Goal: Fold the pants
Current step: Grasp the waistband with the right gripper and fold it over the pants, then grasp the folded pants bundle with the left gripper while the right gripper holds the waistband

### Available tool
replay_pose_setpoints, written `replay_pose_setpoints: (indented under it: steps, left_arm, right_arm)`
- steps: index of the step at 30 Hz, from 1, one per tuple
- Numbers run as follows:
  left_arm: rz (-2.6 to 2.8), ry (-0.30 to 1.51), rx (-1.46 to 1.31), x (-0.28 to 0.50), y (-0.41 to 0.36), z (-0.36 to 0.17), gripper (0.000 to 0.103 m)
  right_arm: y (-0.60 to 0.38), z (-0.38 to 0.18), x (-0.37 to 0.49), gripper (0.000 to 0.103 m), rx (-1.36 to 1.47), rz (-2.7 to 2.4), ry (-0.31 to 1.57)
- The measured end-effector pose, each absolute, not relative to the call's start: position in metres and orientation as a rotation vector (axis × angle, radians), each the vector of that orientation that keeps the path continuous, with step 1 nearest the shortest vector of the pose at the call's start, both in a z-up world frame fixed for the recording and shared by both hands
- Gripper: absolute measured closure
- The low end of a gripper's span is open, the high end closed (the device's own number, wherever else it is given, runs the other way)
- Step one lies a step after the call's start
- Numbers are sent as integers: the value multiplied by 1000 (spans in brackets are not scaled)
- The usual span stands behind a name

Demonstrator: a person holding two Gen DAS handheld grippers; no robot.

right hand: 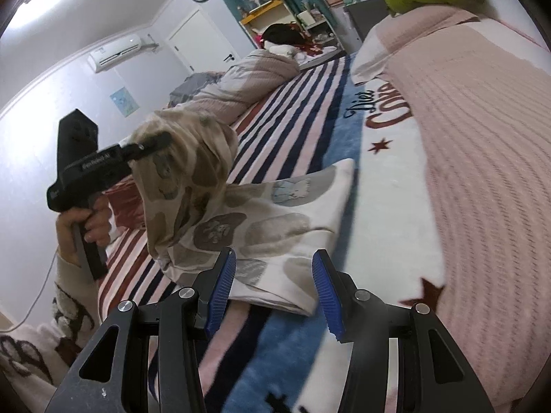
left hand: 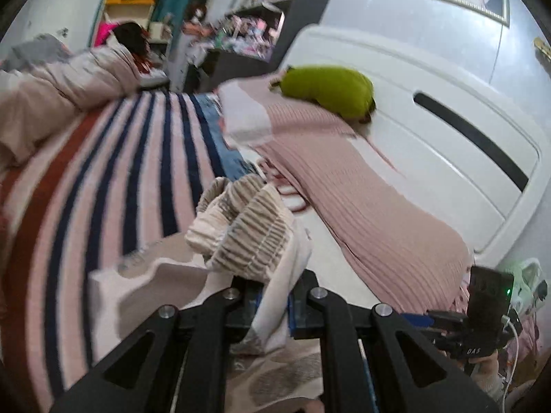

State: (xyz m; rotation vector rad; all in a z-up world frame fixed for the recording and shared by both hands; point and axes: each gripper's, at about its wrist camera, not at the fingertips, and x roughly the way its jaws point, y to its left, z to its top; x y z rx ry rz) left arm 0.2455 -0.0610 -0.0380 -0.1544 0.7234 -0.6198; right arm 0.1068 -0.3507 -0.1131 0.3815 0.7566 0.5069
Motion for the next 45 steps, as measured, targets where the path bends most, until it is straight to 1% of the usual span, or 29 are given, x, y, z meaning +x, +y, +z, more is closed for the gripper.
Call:
replay_pose_setpoints:
  steps: [9, 11, 12, 13, 14, 15, 16, 20, 25, 26, 27, 30, 33, 37, 38, 39, 40, 41, 42, 45]
  left_arm:
    - [-734, 942, -101, 242, -138, -113, 96]
    - [-744, 974, -68, 239, -146, -121, 93]
    - [-757, 990, -46, 238, -148, -123, 83]
    - [-786, 1000, -30, 234, -150, -124, 66]
    - [-812, 988, -31, 229, -149, -121, 59]
    - [-831, 966, -25, 222, -146, -115, 49]
    - [-838, 951, -11, 216, -142, -110, 46]
    - [-795, 871, 6, 195, -111, -86, 46]
    - [-602, 771, 0, 186, -46, -69, 46]
    - [-560, 764, -10, 186, -31, -70, 46]
    - [-533, 761, -22, 188, -20, -72, 46]
    - [-448, 765, -75, 194, 20, -83, 46]
    - [-404, 796, -144, 199, 52, -102, 46]
    - [-388, 835, -191, 207, 69, -126, 46]
    - [-396, 845, -201, 208, 71, -131, 46]
    - [-403, 851, -211, 210, 71, -135, 46]
    - [-411, 860, -225, 210, 72, -137, 46]
    - [-414, 865, -231, 210, 73, -139, 46]
    - [-415, 869, -230, 211, 73, -141, 46]
    - [-426, 868, -229, 211, 72, -140, 46]
  right_arm:
    - [-372, -123, 104, 60, 407, 463, 772]
    - [-372, -124, 105, 60, 409, 460, 778]
    - [-371, -124, 106, 60, 411, 462, 781]
    - [-370, -125, 106, 60, 412, 463, 783]
    - [-369, -125, 107, 60, 412, 464, 785]
    - [-367, -125, 109, 60, 413, 468, 788]
    - [-365, -125, 111, 60, 414, 471, 789]
    - [-354, -121, 123, 60, 421, 497, 788]
    - [-327, -113, 148, 46, 396, 516, 783]
    - [-320, -112, 154, 45, 386, 515, 785]
    - [-315, -112, 159, 41, 383, 515, 788]
    - [-298, -119, 181, 39, 364, 495, 815]
    - [-285, -131, 198, 39, 331, 460, 854]
    - [-276, -151, 211, 39, 323, 448, 911]
    - [-274, -156, 213, 41, 325, 452, 925]
    - [-272, -159, 213, 56, 323, 451, 929]
    - [-270, -162, 213, 78, 306, 448, 933]
    - [-268, -163, 212, 80, 279, 445, 931]
    - [-268, -161, 210, 86, 270, 447, 915]
    - [-274, -148, 202, 87, 252, 430, 862]
